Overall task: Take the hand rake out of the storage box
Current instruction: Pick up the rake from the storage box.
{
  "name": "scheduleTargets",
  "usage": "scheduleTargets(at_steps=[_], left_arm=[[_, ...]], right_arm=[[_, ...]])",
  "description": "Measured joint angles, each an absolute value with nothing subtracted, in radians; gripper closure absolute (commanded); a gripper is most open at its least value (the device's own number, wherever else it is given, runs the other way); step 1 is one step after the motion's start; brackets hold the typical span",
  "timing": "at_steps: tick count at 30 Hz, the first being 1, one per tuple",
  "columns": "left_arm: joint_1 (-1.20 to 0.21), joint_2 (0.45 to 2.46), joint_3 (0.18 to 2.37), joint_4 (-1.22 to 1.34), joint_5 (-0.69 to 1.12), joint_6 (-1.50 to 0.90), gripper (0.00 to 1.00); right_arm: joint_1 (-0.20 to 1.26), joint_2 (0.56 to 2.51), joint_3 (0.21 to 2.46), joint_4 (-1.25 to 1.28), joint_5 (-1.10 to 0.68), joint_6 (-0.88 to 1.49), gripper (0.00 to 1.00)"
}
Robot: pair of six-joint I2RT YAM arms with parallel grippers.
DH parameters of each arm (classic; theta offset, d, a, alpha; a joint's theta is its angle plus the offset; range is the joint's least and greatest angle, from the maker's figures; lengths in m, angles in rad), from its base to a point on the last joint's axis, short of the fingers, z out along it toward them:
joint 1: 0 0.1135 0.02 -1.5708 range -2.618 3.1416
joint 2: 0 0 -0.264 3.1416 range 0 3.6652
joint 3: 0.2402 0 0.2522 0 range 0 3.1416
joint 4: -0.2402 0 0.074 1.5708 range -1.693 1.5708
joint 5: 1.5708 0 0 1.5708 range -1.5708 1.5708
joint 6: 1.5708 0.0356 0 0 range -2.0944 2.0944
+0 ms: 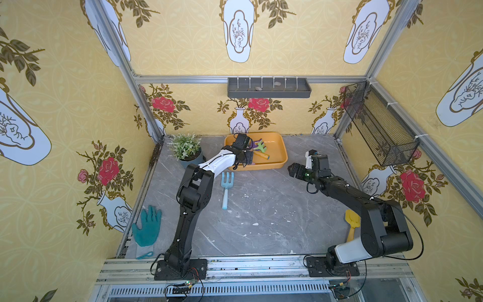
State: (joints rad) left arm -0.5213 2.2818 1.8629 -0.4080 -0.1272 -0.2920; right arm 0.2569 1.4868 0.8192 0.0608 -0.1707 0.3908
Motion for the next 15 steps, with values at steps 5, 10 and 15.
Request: scheduleTargets(at_steps=[5,10,15], left_arm=[[-0.511,2.358,2.004,-0.455,-0.157,-0.261,0.20],[-0.492,2.453,2.175,-0.481,-0.163,-0.196,0.21],[-0.476,2.527,2.267,-0.532,-0.093,-0.131,0.26]], right_arm=[[0.257,1.495,0.819,0.059,-0.171,0.389,0.02],[0.257,1.497,0.818,0.060,-0.172,0.389,0.02],[0.257,1.505,0.818,0.061,-0.173,0.388,0.02]])
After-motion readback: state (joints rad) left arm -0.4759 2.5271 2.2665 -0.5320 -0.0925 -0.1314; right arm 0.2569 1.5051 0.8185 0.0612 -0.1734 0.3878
